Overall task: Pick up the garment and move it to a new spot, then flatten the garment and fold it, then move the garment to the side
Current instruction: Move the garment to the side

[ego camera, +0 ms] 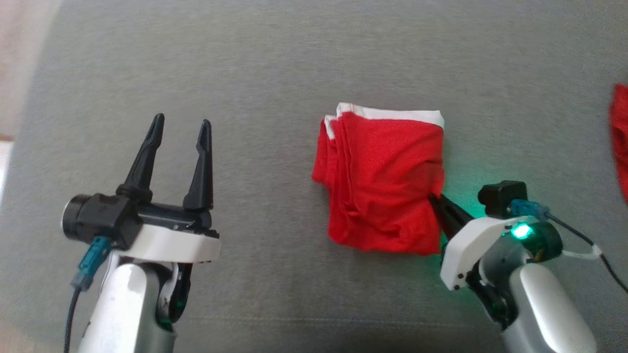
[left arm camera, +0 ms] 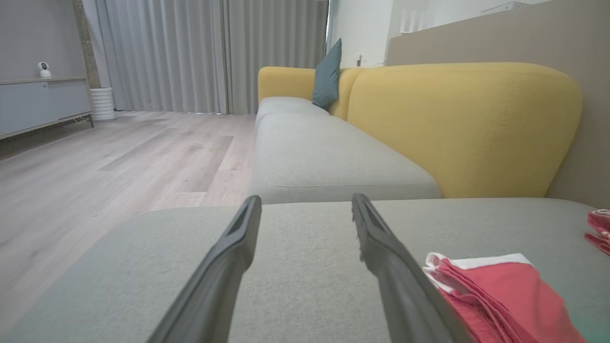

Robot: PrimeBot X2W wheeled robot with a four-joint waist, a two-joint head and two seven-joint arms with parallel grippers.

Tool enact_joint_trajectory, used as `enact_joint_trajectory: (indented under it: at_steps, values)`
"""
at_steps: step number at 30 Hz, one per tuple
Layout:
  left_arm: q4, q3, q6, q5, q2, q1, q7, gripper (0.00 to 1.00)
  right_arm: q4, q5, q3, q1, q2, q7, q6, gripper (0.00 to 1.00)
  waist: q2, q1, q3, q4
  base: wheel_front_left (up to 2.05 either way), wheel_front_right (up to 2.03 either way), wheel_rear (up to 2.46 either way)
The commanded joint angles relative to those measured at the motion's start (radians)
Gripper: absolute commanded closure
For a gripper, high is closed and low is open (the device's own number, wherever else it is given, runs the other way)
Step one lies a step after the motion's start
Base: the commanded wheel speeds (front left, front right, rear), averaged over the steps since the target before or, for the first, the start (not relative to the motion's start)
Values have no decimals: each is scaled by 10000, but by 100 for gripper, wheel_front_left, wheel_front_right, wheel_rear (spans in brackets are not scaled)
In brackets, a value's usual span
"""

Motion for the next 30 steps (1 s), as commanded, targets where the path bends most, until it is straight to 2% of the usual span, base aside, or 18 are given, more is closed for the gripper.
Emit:
enact_joint_trajectory:
  at_steps: [1,7,16,25,30]
  values:
    - [-397,403,-27,123,197,-139,-50,0,-350,-29,129,-15,-199,87,-7,100,0,0,115,-595,0,0,0]
    - [-574,369,-124,180,336,-194,-50,0,-601,232,206,-317,-951,291,-7,100,0,0,397,-1953,0,0,0]
    - [-802,201,-320,338,732,-641,208,0,-165,579,20,-2228,-1985,-330,-7,100,0,0,1188,-3152,0,0,0]
    - [-1181,77,-412,454,1037,-949,523,0,529,666,-1338,-3685,-3202,-942,-7,100,0,0,1808,-3580,0,0,0]
    - [-1327,38,-470,463,1196,-1086,632,0,468,728,-2061,-4196,-3551,-978,-7,100,0,0,2126,-3814,0,0,0]
